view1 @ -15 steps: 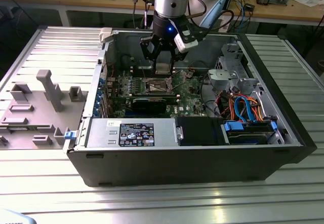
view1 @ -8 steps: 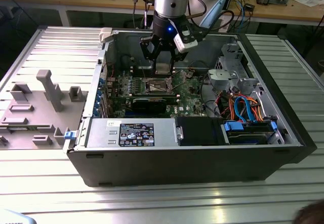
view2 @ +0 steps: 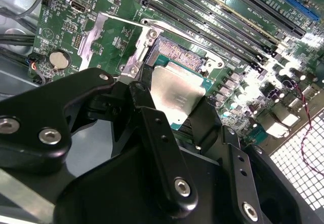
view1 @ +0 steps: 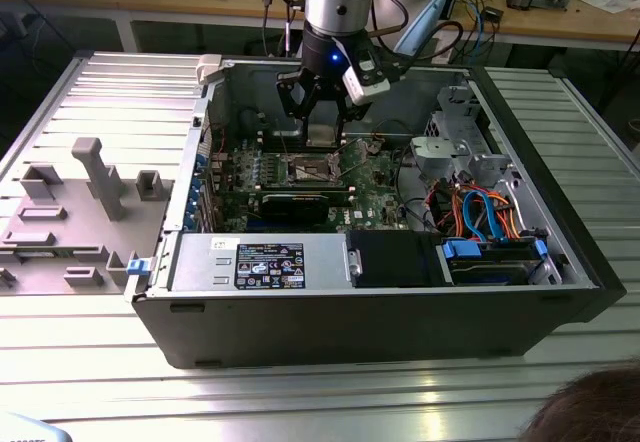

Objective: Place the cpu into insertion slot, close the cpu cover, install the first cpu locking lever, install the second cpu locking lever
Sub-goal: 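Place the cpu into insertion slot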

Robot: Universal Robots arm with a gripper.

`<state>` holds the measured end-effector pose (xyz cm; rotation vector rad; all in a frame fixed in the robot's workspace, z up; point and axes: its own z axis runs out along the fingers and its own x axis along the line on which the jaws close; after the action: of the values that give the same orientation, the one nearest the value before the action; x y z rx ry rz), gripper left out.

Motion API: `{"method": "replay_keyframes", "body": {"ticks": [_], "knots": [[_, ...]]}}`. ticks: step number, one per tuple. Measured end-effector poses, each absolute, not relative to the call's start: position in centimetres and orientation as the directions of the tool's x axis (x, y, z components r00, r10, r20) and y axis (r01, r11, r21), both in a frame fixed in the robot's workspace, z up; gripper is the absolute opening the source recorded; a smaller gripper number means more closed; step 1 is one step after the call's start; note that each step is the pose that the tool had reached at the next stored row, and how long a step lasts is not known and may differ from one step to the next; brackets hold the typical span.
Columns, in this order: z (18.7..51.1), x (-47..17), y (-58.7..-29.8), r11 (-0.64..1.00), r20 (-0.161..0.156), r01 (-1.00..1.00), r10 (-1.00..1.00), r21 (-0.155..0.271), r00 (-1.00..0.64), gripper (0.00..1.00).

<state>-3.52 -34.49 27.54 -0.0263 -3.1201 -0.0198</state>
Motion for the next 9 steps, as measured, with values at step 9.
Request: {"method": "replay_keyframes", "body": {"ticks": [9], "knots": [[27.52, -3.52, -34.49, 0.999, 0.021, 0.03, 0.029, 0.012, -0.999, 0.54]]}}
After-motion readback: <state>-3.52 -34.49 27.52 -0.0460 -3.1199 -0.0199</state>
